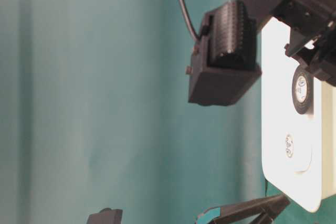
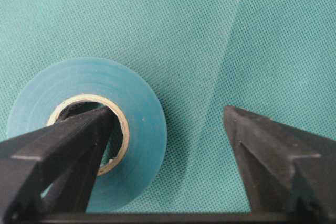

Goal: Put the tape alternately from left to right into the white case.
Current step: 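Grip the teal roll's rim with the right gripper and lift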

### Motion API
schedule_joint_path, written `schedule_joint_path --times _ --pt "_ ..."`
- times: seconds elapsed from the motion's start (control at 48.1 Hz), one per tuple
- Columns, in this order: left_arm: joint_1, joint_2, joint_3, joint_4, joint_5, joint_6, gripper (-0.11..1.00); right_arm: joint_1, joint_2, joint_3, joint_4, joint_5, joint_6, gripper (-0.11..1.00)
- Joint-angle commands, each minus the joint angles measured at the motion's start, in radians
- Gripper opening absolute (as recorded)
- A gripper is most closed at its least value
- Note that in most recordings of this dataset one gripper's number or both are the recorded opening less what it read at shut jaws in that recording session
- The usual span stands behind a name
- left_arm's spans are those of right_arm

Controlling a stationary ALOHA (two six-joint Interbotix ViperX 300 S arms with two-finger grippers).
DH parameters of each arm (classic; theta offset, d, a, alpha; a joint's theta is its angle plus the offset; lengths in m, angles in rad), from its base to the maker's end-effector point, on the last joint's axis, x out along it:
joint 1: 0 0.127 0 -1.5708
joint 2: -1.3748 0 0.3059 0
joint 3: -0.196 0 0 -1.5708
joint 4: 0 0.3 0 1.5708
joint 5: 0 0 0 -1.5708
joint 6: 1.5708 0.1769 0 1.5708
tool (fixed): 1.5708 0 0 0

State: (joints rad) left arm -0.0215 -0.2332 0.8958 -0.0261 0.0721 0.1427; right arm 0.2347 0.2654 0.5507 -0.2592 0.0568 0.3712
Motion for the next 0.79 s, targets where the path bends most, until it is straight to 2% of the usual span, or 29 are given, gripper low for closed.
schedule_joint_path --times 0.0,0.104,0.187,0.541,0.77 --pt "-0.003 -0.009 -0.009 0.000 -0.008 -0.002 0.95 0.002 -0.018 -0.020 -0.002 -0.003 0.000 0.44" --pt "-0.003 -0.009 -0.009 0.000 -0.008 -0.002 0.95 0.000 -0.025 -0.020 -0.003 -0.003 0.000 0.17" --pt "-0.003 -0.011 -0.009 0.000 -0.008 -0.002 0.95 0.000 -0.028 -0.020 -0.003 -0.003 0.000 0.03" --pt "-0.003 -0.009 -0.009 0.000 -0.006 -0.002 0.95 0.002 -0.054 -0.014 -0.003 -0.002 0.000 0.02" --pt "-0.003 -0.009 -0.009 0.000 -0.008 -0.002 0.95 0.002 -0.161 0.029 -0.003 0.002 0.000 0.02"
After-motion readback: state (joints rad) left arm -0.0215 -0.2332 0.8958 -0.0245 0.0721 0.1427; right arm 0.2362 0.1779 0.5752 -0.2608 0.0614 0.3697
